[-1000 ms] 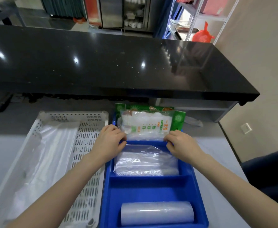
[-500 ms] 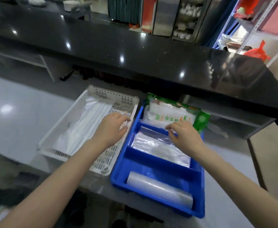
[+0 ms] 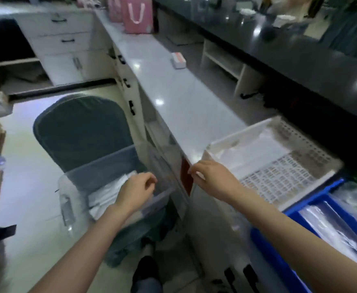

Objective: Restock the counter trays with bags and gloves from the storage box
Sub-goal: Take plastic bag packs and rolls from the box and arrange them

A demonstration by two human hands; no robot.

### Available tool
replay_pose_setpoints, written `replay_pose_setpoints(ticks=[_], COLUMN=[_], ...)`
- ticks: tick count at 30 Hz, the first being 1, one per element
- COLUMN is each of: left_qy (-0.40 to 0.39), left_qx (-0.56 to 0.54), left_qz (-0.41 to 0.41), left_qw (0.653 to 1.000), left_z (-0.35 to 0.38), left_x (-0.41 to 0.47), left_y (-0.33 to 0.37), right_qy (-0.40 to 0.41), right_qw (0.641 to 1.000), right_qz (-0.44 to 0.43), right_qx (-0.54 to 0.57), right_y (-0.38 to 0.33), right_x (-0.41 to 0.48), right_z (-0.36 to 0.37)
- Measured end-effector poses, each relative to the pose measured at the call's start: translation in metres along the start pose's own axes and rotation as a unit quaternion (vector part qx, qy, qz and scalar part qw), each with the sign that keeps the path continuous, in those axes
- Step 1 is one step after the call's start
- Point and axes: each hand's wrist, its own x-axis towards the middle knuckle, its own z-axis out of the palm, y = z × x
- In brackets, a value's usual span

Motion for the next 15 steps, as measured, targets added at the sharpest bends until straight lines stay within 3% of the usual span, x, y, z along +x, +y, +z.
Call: replay_pose_setpoints(ticks=[7, 15], left_qy=[-0.071, -0.085], left_qx=[-0.01, -0.025], left_qz=[-0.175, -0.26], left_qw=[0.982, 0.961], left_z=[-0.007, -0.007], left_x=[-0.017, 0.03], left_y=[-0.136, -0.246], right_qy=[-0.138, -0.25], right_qw=[0.988, 0.967], right_qz=[-0.068, -0.041], right_qx=[0.009, 0.033], right_y=[-0.048, -0.067], right_x=[0.122, 0.233], right_z=[0.096, 0.216])
